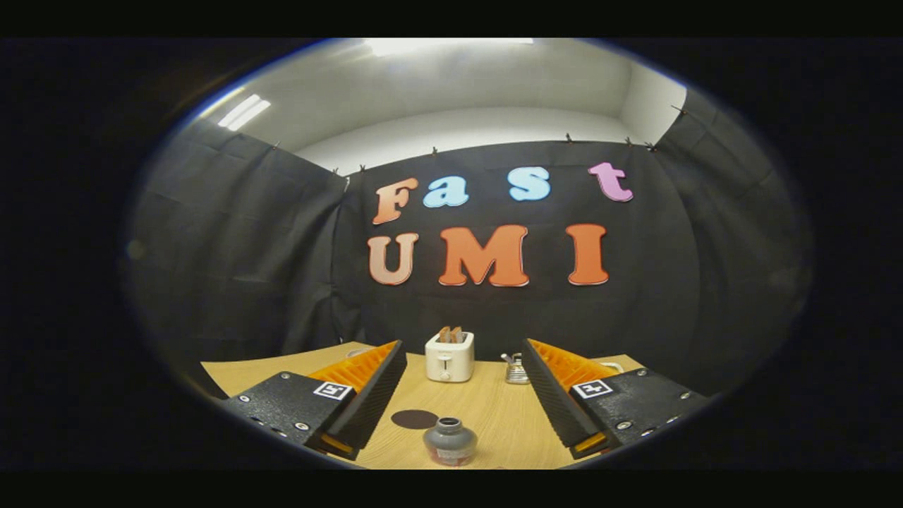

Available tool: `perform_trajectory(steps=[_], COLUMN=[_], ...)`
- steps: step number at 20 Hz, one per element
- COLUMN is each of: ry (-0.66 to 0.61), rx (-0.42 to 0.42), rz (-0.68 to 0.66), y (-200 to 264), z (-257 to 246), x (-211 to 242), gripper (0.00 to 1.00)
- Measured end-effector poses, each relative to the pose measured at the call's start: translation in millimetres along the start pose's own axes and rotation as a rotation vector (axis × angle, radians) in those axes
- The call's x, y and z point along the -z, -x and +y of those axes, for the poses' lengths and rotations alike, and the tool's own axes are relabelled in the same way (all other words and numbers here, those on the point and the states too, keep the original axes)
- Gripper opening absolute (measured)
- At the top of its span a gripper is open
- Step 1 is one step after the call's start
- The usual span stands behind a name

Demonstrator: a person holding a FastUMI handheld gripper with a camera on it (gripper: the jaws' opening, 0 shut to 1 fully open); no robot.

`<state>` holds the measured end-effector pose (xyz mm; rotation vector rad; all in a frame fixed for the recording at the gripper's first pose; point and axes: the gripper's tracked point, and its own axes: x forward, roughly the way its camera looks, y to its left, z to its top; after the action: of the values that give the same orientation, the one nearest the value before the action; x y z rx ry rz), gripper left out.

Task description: Take the bottle from table, then pour the juice into the cup, finally place the bottle on the coaster

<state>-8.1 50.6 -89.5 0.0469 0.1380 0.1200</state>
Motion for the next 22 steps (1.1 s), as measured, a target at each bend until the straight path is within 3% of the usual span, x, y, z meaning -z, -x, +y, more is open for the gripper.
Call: perform_trajectory(steps=[11, 22], ry=[-0.103, -0.091], rx=[-0.065, -0.002], rz=[0.124, 0.231], y=[1.4, 2.6], z=[13.2, 3.7], x=[89.6, 166.2], gripper=[0.98, 0.98])
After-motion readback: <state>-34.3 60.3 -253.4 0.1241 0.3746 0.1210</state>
